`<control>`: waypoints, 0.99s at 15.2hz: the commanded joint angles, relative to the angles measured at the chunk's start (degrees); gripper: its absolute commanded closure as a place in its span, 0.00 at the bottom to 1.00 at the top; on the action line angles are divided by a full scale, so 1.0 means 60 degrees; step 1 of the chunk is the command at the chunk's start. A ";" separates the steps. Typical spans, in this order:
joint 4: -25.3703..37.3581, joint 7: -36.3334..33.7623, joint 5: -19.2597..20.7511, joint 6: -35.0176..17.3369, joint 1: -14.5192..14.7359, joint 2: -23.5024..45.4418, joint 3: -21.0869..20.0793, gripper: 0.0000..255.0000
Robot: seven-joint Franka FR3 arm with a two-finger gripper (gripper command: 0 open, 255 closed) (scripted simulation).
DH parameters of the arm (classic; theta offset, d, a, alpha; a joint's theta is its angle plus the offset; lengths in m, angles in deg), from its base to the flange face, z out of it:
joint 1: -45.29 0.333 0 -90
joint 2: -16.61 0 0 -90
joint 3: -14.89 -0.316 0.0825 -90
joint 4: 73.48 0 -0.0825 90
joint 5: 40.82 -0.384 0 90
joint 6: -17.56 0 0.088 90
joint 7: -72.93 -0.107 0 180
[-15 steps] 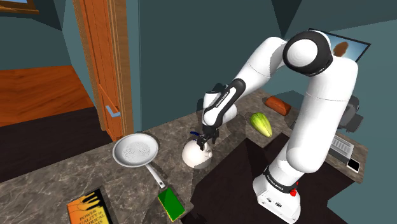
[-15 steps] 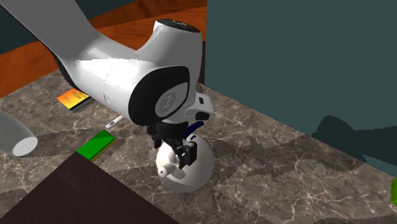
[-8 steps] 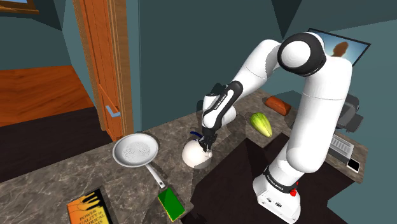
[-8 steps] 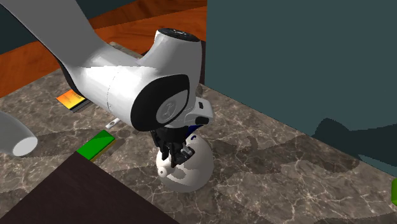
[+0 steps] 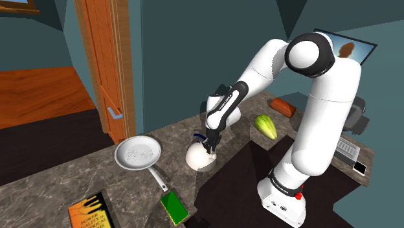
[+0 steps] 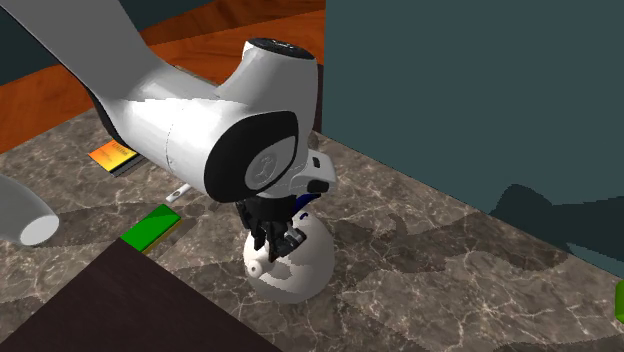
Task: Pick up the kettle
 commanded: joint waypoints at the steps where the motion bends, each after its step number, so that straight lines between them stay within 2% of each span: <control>1: -0.0072 -0.0035 0.0019 0.0219 0.0016 -0.0295 0.0006 1.00; 13: -0.0264 -0.0207 0.0183 0.1896 0.0033 -0.2166 0.0064 1.00; 15: -0.0265 -0.0209 0.0185 0.1918 0.0033 -0.2189 0.0064 1.00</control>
